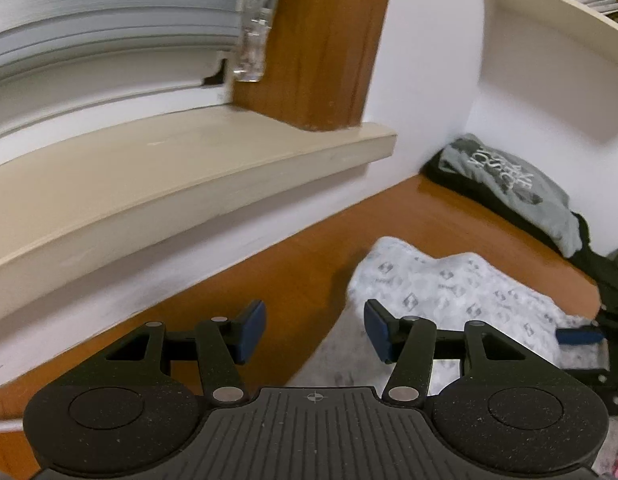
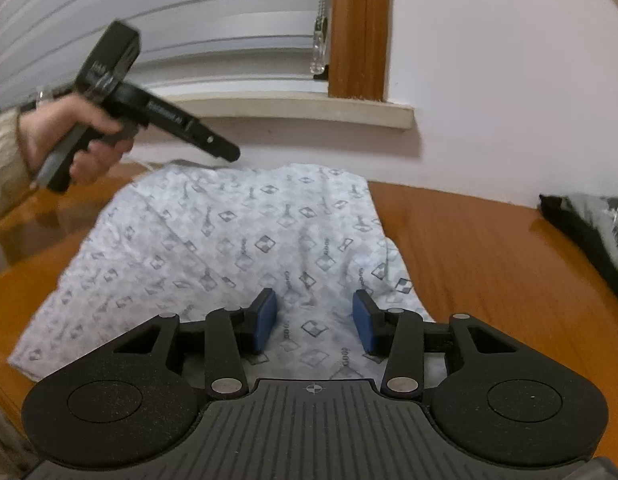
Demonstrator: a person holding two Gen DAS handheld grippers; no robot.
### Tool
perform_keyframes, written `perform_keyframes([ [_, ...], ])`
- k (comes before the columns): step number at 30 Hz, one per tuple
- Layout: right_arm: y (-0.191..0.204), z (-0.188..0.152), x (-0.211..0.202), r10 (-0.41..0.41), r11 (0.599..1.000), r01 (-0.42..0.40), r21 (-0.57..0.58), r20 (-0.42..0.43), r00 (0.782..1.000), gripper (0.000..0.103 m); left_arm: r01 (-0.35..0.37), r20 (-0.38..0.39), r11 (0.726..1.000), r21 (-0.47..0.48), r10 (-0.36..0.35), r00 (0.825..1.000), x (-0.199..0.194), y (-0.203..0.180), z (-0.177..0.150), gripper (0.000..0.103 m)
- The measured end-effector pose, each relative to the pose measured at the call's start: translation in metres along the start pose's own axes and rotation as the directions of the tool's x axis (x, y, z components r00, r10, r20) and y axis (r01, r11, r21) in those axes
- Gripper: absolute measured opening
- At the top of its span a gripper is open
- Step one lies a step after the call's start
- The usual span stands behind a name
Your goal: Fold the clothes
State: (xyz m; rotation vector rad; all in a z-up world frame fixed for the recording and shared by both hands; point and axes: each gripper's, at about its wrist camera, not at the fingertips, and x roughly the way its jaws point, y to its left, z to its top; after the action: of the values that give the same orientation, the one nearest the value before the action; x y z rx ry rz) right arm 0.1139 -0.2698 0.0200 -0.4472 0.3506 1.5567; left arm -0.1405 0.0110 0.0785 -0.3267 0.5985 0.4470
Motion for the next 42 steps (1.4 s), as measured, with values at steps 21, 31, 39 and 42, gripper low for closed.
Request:
perform_keyframes([
  [21, -0.096, -0.015, 0.005, -0.09, 0.996, 0.09, 0.016, 0.01, 0.996, 0.043, 0.17, 0.056, 0.985, 0.015, -0.17, 0.984, 0.067, -0.038, 0.046, 0.002],
  [31, -0.089, -0.012, 0.0, -0.128, 0.991, 0.128, 0.038, 0.013, 0.992, 0.044, -0.055, 0.037, 0.996, 0.065, 0.053, 0.998, 0.058, -0.041, 0.03, 0.021],
  [39, -0.073, -0.008, -0.024, -0.137, 0.987, 0.131, 0.088, 0.064, 0.989, 0.045, 0.01, 0.05, 1.0, 0.002, -0.01, 0.999, -0.008, -0.021, -0.023, 0.042],
  [42, -0.063, -0.007, -0.018, -0.113, 0.99, 0.108, 0.091, 0.058, 0.992, 0.046, 0.032, 0.025, 0.999, -0.034, -0.032, 0.999, -0.019, -0.018, -0.039, 0.043],
])
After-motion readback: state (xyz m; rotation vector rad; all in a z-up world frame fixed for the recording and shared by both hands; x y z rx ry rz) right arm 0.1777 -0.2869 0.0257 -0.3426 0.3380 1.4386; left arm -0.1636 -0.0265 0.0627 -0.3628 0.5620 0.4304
